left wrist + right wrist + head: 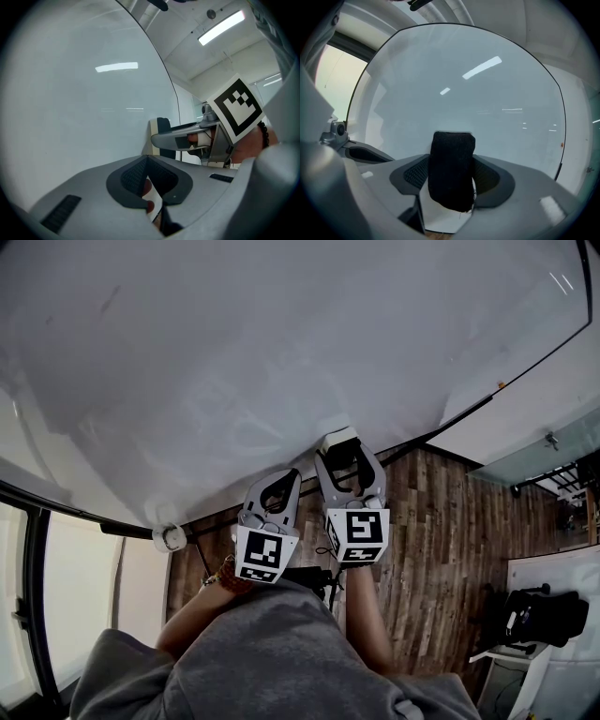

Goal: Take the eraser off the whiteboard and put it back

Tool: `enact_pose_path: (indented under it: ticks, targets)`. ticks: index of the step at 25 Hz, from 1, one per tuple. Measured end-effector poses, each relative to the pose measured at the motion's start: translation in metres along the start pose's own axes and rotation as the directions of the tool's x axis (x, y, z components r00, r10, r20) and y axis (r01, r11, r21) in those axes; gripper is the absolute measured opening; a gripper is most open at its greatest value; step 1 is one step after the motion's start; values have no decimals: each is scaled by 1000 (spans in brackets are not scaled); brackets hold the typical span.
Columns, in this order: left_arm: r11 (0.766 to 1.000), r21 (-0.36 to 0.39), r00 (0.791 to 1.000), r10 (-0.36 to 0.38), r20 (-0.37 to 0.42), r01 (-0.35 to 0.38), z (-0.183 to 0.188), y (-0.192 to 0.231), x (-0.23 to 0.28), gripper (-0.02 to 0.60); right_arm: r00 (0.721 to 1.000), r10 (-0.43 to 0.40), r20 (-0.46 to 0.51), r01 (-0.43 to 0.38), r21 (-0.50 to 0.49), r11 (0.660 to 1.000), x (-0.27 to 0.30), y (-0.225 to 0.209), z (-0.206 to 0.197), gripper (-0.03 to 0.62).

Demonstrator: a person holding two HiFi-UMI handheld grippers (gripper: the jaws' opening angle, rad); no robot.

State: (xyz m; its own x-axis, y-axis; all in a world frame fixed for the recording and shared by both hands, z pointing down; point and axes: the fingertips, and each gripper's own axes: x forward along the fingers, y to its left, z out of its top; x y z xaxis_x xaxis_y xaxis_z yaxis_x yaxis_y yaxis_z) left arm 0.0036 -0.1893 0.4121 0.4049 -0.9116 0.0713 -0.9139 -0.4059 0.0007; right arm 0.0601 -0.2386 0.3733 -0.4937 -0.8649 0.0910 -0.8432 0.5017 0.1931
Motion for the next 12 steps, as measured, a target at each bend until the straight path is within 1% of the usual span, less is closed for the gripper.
enact_pose_path:
  ticks: [4,12]
  targets:
    - [1000,3,1000,-4,0,4,0,-1,-1,6,1000,-6,0,6,1,1000,0,0,0,287]
    - [1000,2,1000,-4,-1,4,0,0,-4,6,1000,-22,-1,22,10,1000,-1,-2,1,262]
